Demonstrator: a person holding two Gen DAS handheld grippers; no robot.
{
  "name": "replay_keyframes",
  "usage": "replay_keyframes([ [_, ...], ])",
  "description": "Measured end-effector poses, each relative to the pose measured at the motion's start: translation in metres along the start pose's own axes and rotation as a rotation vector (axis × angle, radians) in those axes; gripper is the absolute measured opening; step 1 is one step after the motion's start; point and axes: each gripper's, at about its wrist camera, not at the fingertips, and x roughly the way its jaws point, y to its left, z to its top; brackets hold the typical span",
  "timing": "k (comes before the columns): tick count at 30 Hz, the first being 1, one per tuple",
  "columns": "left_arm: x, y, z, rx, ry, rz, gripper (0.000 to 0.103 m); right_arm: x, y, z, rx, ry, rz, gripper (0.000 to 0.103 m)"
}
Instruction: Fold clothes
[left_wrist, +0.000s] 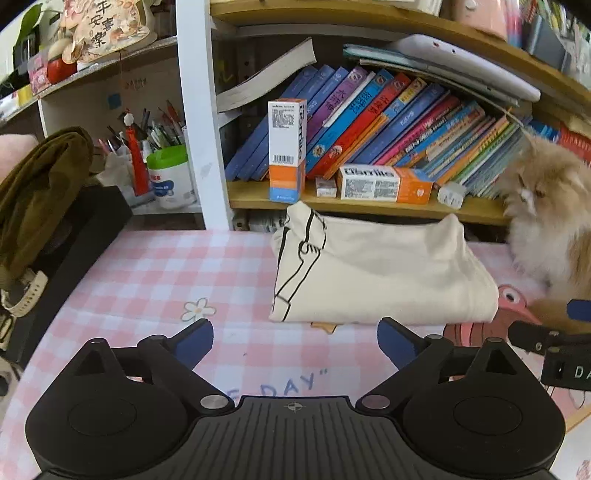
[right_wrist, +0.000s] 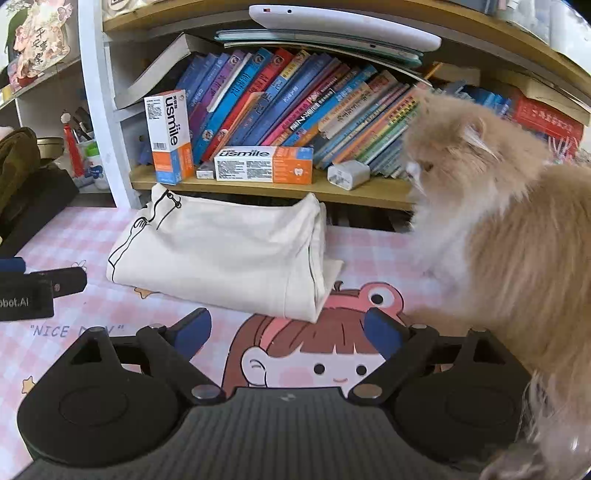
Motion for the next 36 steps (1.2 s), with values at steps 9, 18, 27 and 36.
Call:
replay_keyframes([
  [9,-0.006,-0.004,-0.011,-0.003,-0.006,-0.016,0.1,-0.004,0.007,-0.008,-0.025,0.003,-0.001,0.097],
  [18,-0.006,-0.005,-0.013,-0.003,-0.009,-0.01,0.101,-0.004,0.009,-0.009,-0.023,0.008,-0.006,0.098],
  [27,-0.003,-0.006,-0.017,-0.016,0.005,-0.016,0.101,-0.002,0.011,-0.014,-0.028,0.022,-0.018,0.099],
  [36,0.0,-0.006,-0.019,-0.023,0.021,-0.033,0.101,0.001,0.011,-0.015,-0.024,0.032,-0.021,0.099],
])
